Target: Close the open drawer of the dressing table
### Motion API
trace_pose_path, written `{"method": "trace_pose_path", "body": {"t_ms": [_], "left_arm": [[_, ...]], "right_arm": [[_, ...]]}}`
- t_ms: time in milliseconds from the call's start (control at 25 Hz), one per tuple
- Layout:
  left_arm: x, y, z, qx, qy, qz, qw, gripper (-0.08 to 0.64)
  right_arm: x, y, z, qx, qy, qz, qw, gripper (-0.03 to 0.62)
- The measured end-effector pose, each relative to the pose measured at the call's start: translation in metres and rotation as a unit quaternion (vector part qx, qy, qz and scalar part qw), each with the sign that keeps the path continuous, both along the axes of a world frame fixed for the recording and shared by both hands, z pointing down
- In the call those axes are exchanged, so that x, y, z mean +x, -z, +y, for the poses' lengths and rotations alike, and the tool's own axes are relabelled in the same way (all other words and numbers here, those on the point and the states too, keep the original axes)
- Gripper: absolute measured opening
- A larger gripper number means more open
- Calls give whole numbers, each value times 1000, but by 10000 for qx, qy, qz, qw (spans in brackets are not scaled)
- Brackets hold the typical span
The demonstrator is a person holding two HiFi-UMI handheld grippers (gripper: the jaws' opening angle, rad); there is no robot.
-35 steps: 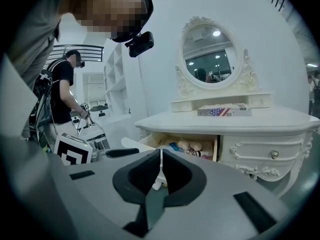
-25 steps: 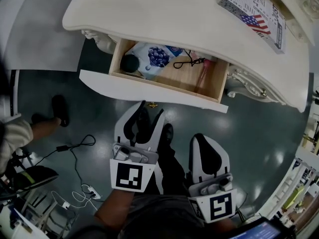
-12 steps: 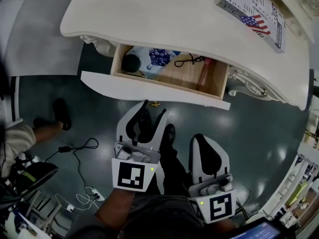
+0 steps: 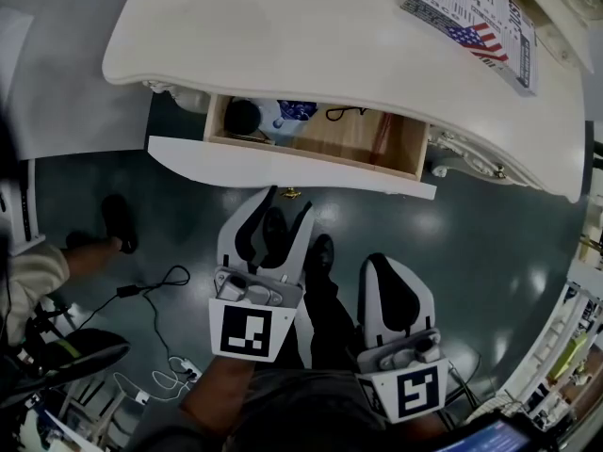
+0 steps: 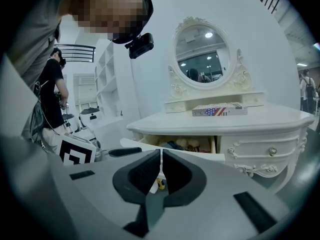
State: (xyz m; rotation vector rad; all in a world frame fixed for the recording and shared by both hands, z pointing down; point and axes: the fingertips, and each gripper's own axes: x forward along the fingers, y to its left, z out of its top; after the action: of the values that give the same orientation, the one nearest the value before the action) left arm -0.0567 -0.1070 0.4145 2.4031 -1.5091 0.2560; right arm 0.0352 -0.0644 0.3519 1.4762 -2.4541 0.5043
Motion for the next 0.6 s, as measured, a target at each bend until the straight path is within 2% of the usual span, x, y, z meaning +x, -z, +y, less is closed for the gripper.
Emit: {"method": "trace_pose_path", "body": {"t_ms": [600], "left_arm": [[2,1,-22,8,-46,-22,10000,183]], "right_arm": [[8,-5,-10,-66,-117,15,9999,15]]}}
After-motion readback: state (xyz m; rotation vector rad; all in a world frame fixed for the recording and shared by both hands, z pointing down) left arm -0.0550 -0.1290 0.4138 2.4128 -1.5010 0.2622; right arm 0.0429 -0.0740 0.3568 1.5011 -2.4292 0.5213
